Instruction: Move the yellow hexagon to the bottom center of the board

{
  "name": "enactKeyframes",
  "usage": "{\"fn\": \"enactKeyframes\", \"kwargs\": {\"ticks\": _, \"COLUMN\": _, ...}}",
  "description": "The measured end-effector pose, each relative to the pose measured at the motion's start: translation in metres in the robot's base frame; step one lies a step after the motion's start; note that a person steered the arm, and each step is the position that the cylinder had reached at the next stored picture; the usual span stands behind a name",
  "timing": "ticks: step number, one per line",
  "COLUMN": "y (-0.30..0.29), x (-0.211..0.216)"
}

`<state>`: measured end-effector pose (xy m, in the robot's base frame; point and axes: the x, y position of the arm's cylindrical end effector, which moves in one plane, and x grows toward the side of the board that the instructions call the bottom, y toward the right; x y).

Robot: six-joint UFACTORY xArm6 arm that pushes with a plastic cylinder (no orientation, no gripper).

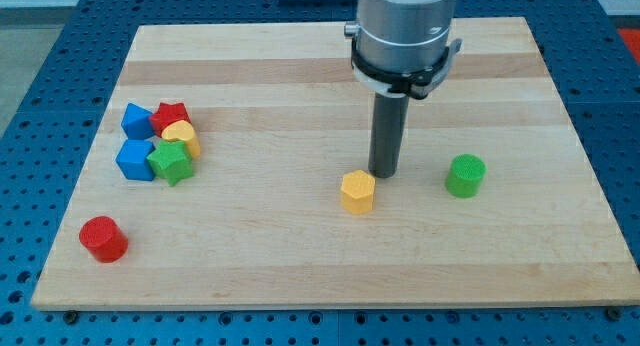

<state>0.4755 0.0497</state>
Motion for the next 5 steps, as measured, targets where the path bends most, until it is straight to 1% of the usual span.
{"fn": "enactKeyframes", "kwargs": {"ticks": 3, "y": -0.04, "x": 0.078}}
{"fn": "enactKeyframes", "kwargs": {"ticks": 4, "y": -0.041, "x": 0.083}}
{"fn": "enactKeyframes", "kwargs": {"ticks": 5, "y": -0.004, "x": 0.078}}
